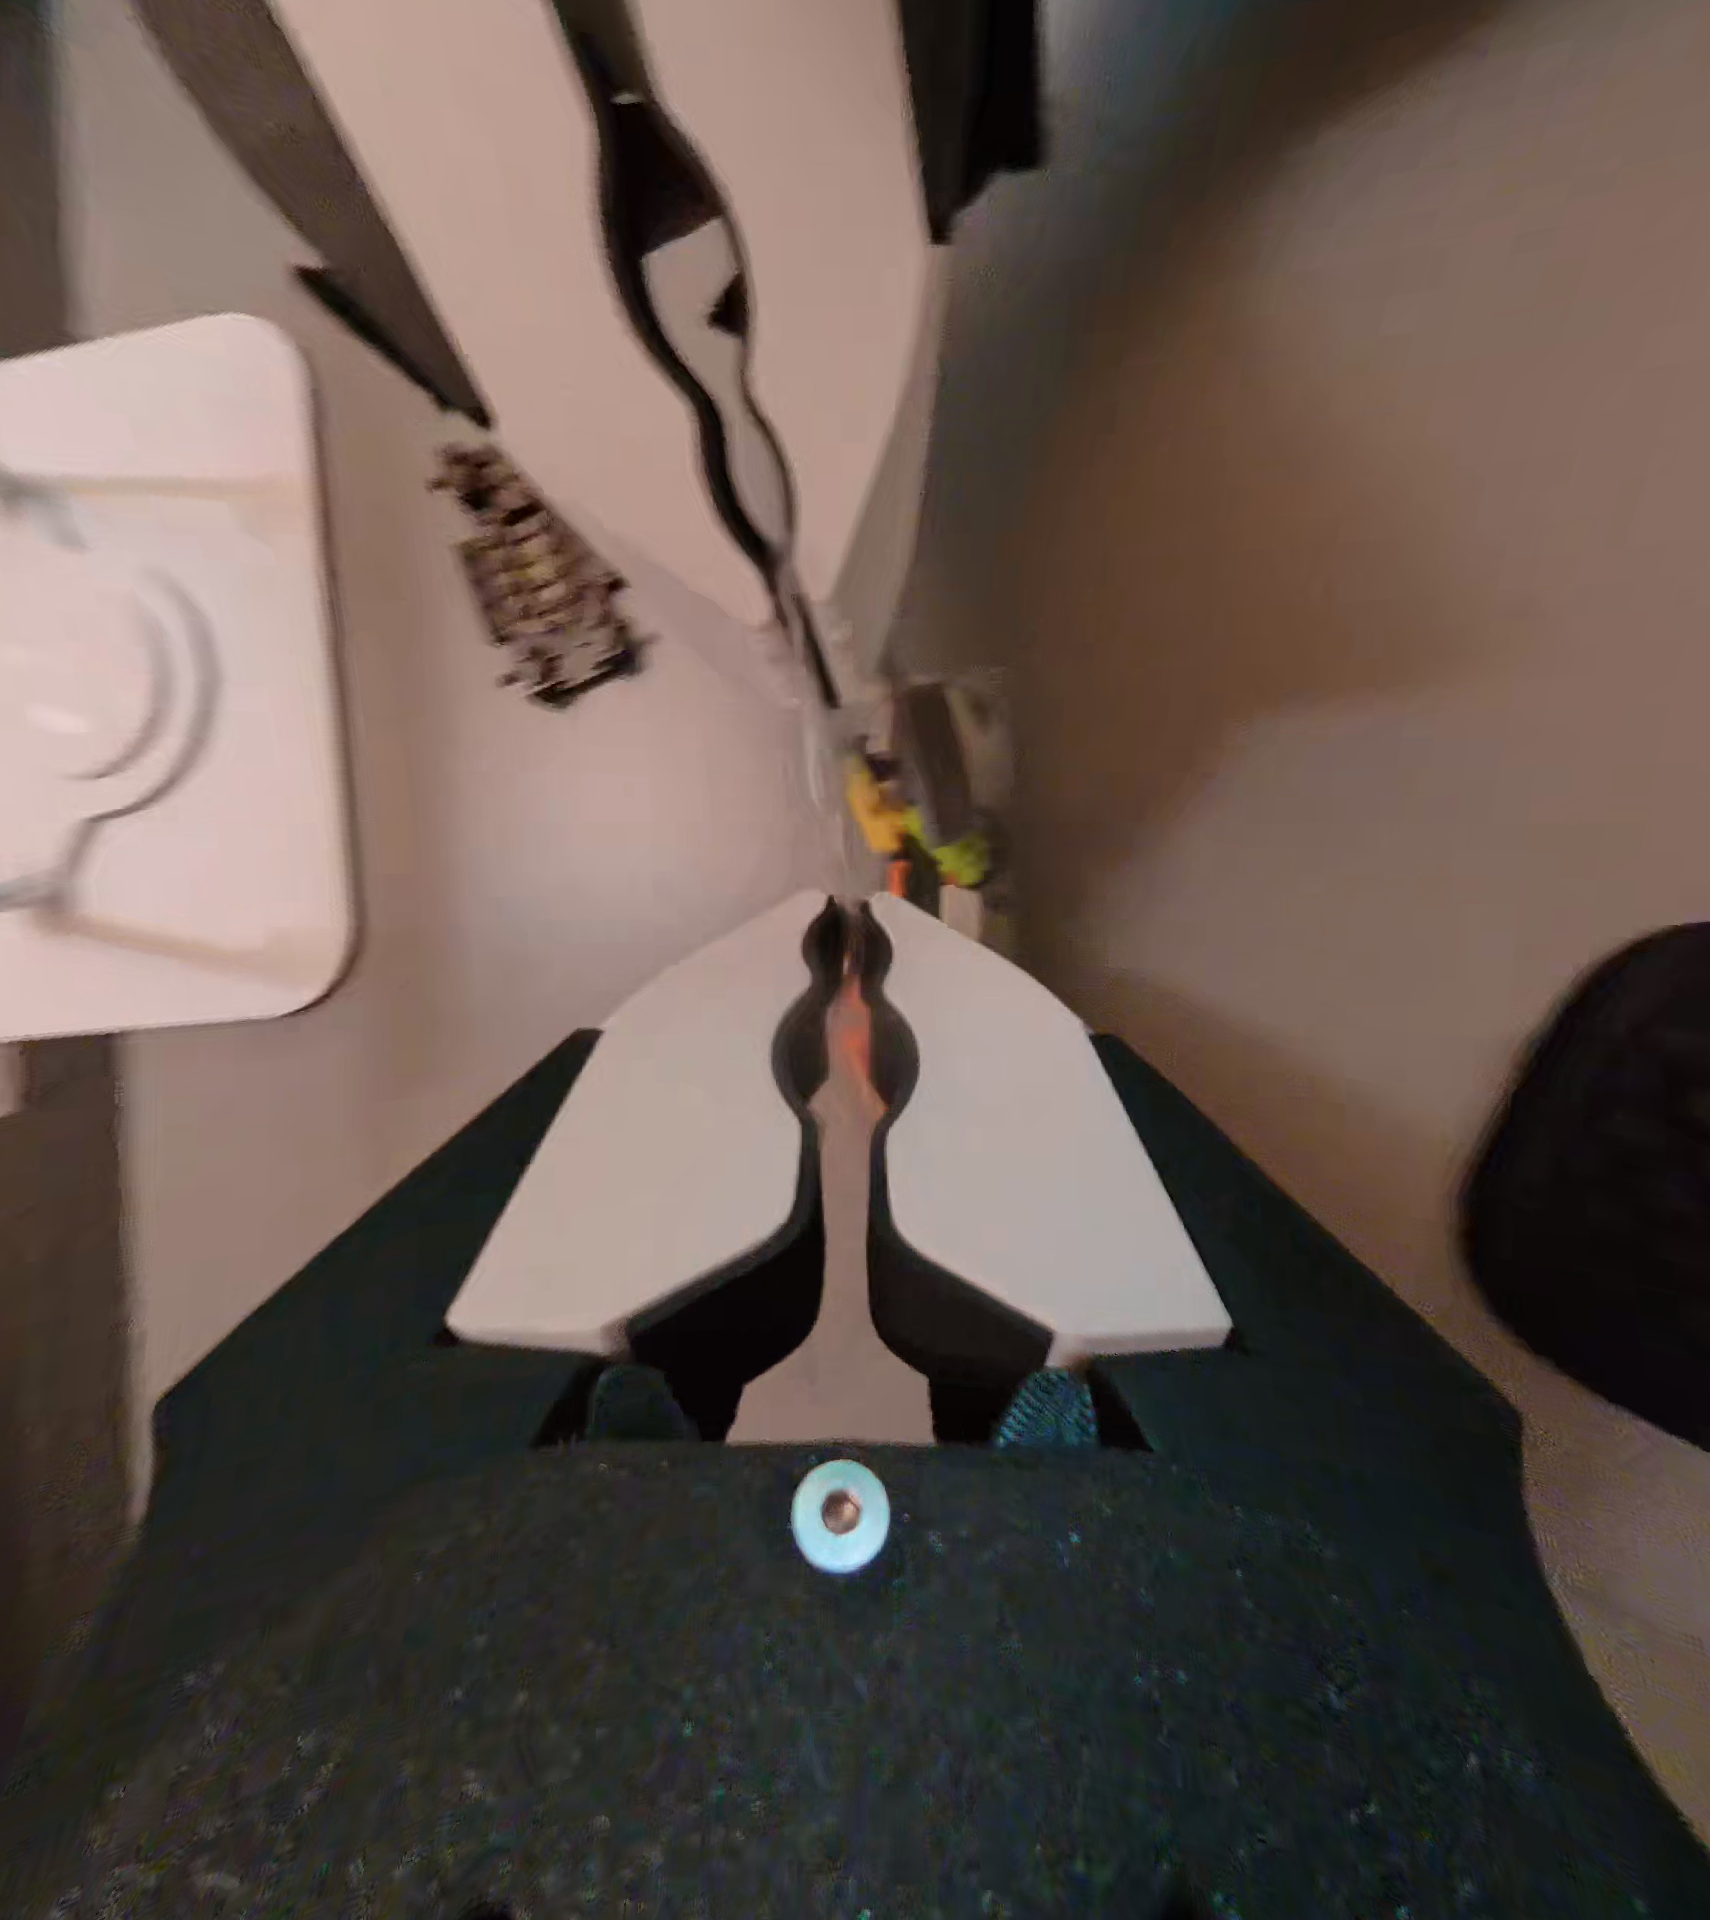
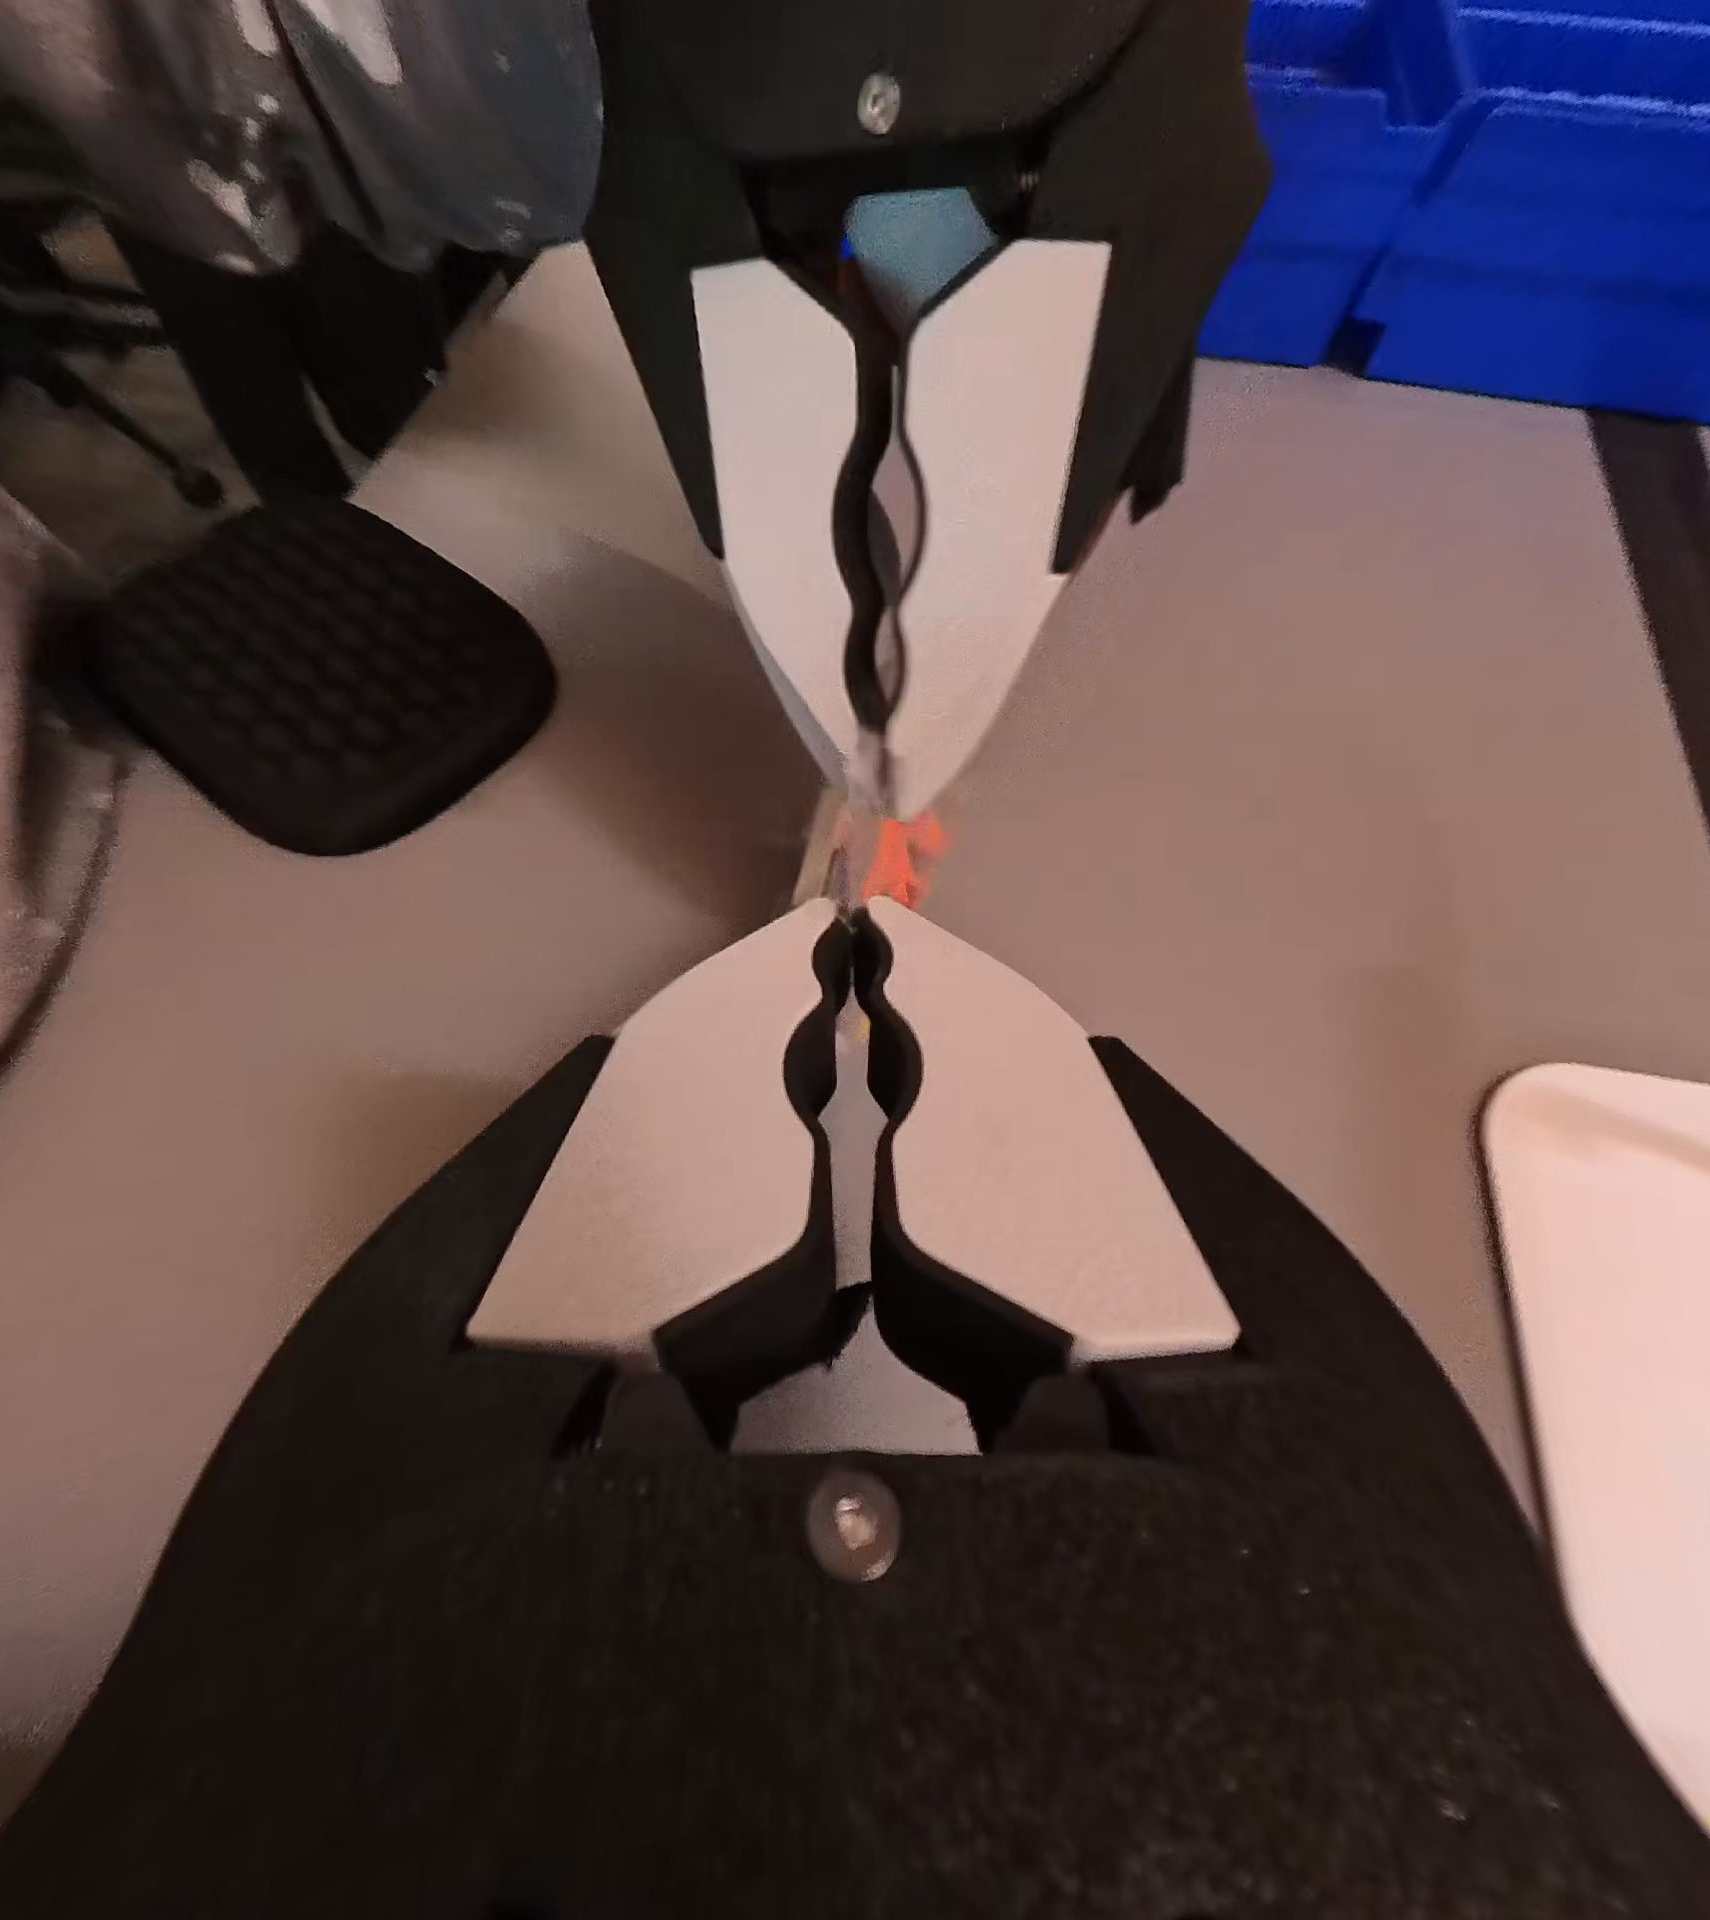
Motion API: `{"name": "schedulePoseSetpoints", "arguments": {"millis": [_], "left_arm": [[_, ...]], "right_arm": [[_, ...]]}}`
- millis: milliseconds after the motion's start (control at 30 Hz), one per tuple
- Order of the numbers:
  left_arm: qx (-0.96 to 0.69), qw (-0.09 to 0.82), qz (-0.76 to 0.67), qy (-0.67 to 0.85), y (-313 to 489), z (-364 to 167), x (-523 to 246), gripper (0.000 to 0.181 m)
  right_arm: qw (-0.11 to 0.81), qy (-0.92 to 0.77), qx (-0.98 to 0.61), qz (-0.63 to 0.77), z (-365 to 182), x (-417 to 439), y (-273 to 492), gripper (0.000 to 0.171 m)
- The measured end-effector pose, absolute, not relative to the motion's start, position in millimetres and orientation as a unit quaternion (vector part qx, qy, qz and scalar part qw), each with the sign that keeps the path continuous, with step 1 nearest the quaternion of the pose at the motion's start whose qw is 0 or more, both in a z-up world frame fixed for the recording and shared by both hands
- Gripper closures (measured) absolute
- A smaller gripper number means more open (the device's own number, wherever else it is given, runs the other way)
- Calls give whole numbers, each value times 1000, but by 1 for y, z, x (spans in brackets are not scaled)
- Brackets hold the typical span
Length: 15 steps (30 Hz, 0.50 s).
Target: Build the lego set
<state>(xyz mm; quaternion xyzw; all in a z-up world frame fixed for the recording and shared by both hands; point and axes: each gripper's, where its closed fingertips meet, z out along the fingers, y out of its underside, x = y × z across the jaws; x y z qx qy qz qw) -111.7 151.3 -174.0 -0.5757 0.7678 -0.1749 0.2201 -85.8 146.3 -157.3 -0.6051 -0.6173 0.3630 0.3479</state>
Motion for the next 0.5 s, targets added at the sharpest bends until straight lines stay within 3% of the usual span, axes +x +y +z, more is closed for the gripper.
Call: {"name": "schedulePoseSetpoints", "arguments": {"millis": [167,300,400,500], "left_arm": [[-613,126,-329,707,135,-169,-103,181],[-621,86,-387,676,134,-171,-104,181],[-625,69,-395,670,135,-177,-107,181],[-627,54,-409,661,134,-180,-106,181]], "right_arm": [[287,-546,-623,481,-154,-74,148,171],[293,-536,-618,495,-154,-71,151,170],[316,-536,-621,477,-151,-73,156,156],[320,-541,-623,466,-152,-76,156,155]]}}
